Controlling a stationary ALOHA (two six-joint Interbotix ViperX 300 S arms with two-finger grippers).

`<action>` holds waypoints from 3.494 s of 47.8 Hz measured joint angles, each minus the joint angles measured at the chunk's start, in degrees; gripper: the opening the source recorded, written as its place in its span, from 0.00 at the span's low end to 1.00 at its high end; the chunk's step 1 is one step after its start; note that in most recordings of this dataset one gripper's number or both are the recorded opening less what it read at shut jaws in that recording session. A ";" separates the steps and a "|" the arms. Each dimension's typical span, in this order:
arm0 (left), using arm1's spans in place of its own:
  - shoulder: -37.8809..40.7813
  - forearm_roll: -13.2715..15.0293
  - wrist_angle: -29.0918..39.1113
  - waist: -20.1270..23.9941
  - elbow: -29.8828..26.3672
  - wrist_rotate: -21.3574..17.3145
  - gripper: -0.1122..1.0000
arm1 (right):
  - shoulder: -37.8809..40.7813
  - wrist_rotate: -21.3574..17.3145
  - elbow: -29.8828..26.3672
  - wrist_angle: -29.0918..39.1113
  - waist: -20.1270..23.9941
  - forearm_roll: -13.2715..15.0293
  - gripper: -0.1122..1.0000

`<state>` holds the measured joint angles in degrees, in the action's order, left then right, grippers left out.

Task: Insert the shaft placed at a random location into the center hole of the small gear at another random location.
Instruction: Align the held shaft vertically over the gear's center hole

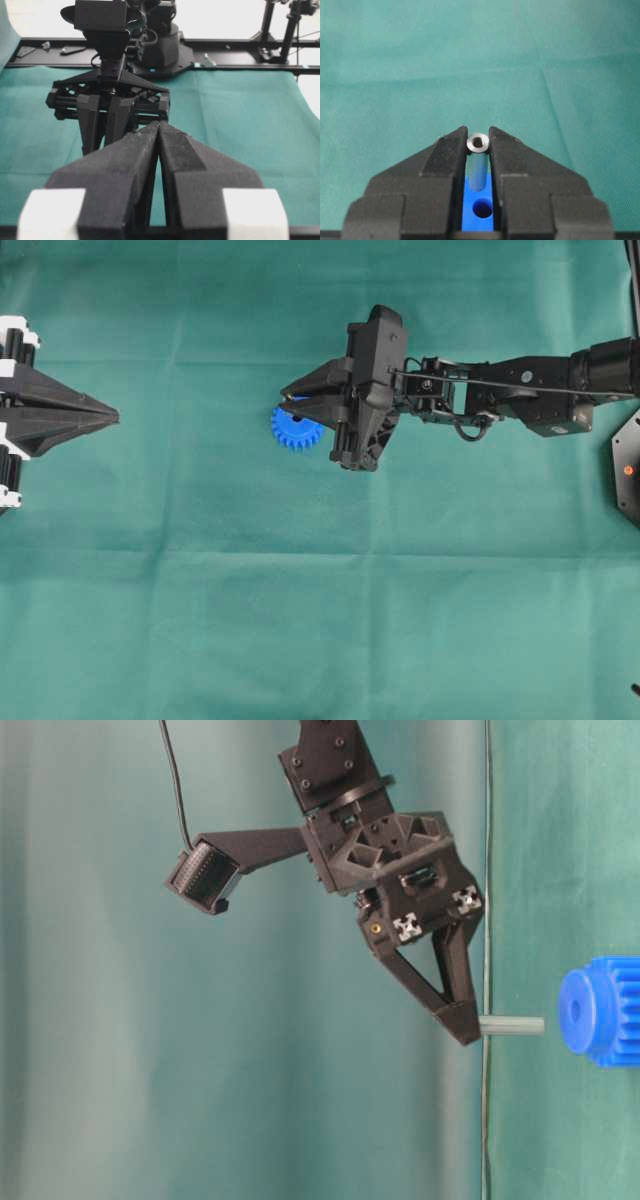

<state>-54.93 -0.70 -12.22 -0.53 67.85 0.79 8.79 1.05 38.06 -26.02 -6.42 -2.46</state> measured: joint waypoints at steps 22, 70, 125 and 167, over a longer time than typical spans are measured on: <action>0.00 0.09 0.09 0.00 0.00 0.00 0.10 | 2.46 0.00 0.00 0.00 0.00 0.00 0.22; 0.00 0.09 0.35 0.00 0.00 0.00 0.10 | -0.44 1.67 -0.26 1.05 -0.18 0.00 0.22; 0.00 0.09 0.44 0.00 0.00 0.00 0.10 | 2.55 1.76 -0.35 0.79 -0.53 -0.44 0.22; 0.00 0.09 0.62 -0.09 0.00 0.00 0.10 | 3.16 1.85 0.53 -1.32 -0.26 -0.44 0.22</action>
<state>-54.93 -0.62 -11.60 -0.62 67.85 0.79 11.95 2.90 38.58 -27.33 -6.68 -2.90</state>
